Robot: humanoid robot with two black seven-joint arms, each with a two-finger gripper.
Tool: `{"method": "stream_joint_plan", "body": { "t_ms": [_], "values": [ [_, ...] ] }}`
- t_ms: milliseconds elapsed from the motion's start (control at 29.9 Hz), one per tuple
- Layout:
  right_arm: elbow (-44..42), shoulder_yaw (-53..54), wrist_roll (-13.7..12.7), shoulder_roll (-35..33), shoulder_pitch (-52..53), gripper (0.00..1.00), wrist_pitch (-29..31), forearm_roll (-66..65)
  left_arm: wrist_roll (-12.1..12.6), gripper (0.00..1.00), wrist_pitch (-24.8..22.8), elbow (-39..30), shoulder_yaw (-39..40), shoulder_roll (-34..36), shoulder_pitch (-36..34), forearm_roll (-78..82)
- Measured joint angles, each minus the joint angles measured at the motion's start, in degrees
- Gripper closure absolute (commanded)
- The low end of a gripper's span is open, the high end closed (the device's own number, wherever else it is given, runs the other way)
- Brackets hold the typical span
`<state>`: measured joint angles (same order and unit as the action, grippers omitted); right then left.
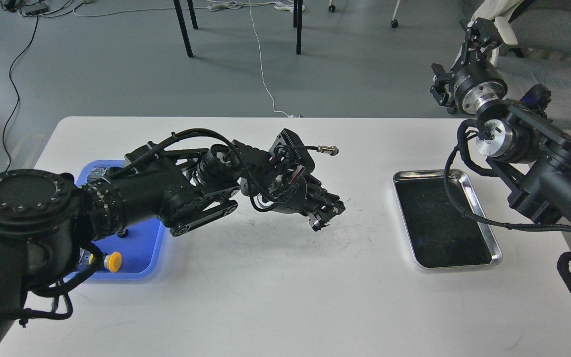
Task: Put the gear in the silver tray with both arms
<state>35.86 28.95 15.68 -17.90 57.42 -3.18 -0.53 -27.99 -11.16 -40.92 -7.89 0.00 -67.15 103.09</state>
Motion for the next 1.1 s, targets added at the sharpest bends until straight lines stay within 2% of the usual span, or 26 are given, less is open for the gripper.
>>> {"method": "stream_joint_plan", "body": {
  "t_ms": [602,1103],
  "values": [
    [-0.09,-3.14,-0.12,-0.04,1.65,0.01,-0.03,0.00,0.00,0.92,0.22,0.32,-2.88,0.00,1.13,0.09],
    [-0.08,-3.62,-0.12,-0.03,2.25,0.01,-0.03,0.00,-0.01,0.91,0.94,-2.77,-2.53,0.00,2.02,-1.36]
  ]
}}
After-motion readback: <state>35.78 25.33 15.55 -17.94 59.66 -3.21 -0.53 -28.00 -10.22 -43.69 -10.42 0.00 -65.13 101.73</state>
